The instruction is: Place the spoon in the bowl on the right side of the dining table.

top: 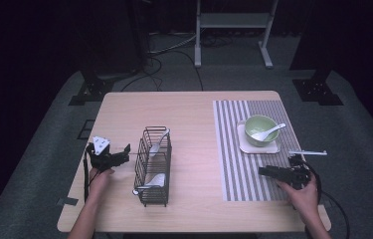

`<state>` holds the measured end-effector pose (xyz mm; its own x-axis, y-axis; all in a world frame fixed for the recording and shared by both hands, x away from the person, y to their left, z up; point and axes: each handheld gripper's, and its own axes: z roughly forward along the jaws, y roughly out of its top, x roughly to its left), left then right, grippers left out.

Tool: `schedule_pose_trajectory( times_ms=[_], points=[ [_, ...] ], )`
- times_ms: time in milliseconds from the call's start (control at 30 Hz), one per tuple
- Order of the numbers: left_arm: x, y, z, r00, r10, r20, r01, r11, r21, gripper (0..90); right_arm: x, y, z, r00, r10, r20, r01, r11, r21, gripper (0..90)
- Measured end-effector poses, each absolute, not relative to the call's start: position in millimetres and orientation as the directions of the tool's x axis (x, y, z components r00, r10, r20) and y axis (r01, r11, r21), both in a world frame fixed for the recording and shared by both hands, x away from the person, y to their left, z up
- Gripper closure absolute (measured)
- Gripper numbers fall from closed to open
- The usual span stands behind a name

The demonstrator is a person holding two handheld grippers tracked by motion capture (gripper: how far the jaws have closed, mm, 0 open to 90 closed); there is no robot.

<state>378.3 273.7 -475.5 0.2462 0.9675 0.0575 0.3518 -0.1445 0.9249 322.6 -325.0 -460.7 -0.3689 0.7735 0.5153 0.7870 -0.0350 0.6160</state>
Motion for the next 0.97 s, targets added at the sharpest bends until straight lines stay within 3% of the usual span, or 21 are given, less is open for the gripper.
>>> schedule_pose_trajectory(
  times_ms=[967],
  points=[
    [378.6, 273.6, -475.5, 0.246, 0.968, 0.057, 0.354, -0.144, 0.924, 0.9, 304.2, -280.0, -470.0, -0.512, 0.722, 0.465, 0.751, 0.113, 0.651, 41.2]
  ],
)
